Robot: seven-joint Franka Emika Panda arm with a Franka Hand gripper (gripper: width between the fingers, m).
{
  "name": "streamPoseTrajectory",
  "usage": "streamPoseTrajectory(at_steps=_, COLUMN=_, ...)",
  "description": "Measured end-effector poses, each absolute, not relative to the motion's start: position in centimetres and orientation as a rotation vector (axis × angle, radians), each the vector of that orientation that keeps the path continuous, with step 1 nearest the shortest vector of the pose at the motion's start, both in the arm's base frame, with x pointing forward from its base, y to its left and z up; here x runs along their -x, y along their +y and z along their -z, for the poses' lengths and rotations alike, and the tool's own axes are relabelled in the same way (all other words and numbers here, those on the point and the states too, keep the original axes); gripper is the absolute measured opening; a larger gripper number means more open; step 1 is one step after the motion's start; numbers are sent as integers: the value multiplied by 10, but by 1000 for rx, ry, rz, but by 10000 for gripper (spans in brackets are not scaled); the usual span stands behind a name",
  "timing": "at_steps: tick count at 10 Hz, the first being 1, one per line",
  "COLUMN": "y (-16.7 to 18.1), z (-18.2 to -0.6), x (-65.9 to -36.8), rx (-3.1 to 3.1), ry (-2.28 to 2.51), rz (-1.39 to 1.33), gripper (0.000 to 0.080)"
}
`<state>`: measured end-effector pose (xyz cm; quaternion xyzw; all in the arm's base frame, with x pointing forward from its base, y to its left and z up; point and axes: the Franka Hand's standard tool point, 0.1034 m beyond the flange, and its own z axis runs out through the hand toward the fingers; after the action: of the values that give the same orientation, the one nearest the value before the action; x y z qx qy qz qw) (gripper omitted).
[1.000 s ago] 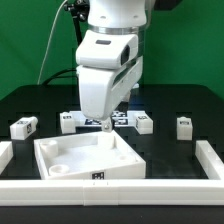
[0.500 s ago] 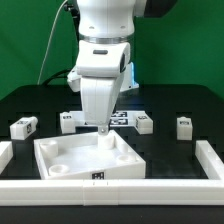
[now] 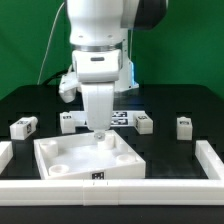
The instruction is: Assemble one leg
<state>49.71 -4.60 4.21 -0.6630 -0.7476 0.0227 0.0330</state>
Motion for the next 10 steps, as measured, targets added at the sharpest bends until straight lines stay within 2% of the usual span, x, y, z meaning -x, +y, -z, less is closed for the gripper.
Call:
streamPoseTrajectory(at_steps=1, y=-55, z=-39, x=-491, rx=2015, ry=-2324, rz=-62, gripper=650)
streamPoseTrajectory(at_steps=5, y=-54, z=-37, x=-490, rx=2047, ry=-2291, rz=-67, gripper=650)
streamPoseTrajectory(at_steps=8, y=-73, z=-13, x=-479, rx=1828, ry=-2481, rz=-15, gripper=650)
streamPoseTrajectory(at_steps=10, y=-80, z=-7, x=-473, rx=1836, ry=-2487, rz=0, gripper=650)
